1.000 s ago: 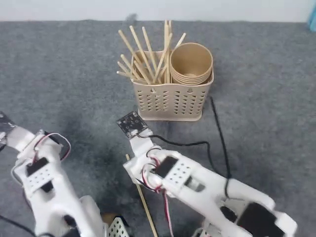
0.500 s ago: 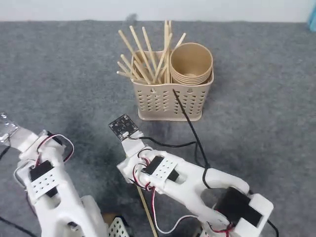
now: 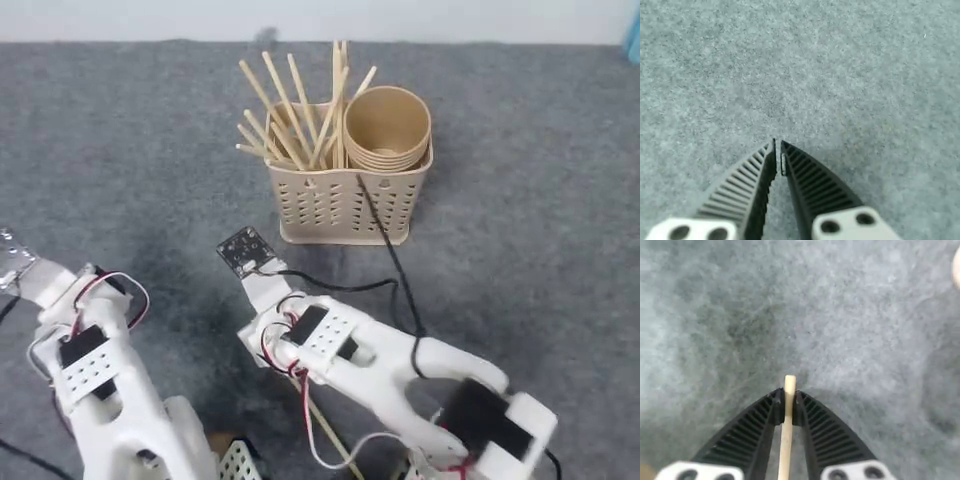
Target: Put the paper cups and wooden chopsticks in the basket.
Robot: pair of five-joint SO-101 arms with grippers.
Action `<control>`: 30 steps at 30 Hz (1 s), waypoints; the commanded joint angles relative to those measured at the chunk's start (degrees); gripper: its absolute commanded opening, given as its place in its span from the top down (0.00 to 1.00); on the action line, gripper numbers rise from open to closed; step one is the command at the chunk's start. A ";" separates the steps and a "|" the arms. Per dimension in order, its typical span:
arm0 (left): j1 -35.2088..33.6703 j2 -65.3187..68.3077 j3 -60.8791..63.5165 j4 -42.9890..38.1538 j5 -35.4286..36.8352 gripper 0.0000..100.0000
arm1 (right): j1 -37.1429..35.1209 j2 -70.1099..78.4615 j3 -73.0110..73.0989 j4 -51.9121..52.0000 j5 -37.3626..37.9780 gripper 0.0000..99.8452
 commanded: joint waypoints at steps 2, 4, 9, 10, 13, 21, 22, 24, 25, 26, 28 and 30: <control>0.53 -1.67 -0.22 -0.26 -0.88 0.99 | -0.48 -18.51 -2.81 7.34 1.41 0.99; 0.79 -1.76 -0.22 -0.26 -0.88 0.99 | -0.48 -26.77 -2.81 9.54 3.78 0.99; 4.92 -1.76 0.22 -0.09 -7.56 0.99 | 1.71 -46.99 -2.81 10.33 8.53 0.99; 5.36 -1.76 0.22 0.00 -9.14 0.99 | 2.77 -50.42 -2.81 10.33 8.62 0.99; 6.51 -1.76 0.75 0.09 -10.64 0.99 | 6.64 -59.03 -2.73 10.33 8.62 0.99; 9.32 -1.85 1.45 0.97 -15.56 0.99 | 16.84 -72.48 -0.62 2.59 8.26 0.99; 9.67 -1.85 1.19 2.20 -16.26 0.99 | 17.36 -73.36 0.00 0.22 8.35 0.99; 10.37 -3.16 1.10 4.31 -16.88 0.99 | 17.98 -74.51 1.14 -4.44 8.62 0.99; 10.81 -4.75 1.54 5.19 -16.88 0.99 | 18.24 -74.51 1.41 -6.29 8.62 0.99; 11.16 -6.77 2.24 6.42 -16.97 0.99 | 18.77 -74.42 1.49 -8.04 8.62 0.99; 12.48 -12.04 4.88 7.74 -18.64 0.99 | 20.26 -73.63 1.49 -11.65 8.62 0.99; 13.71 -18.73 8.40 7.91 -20.57 0.99 | 22.29 -71.96 1.49 -16.40 8.62 0.99</control>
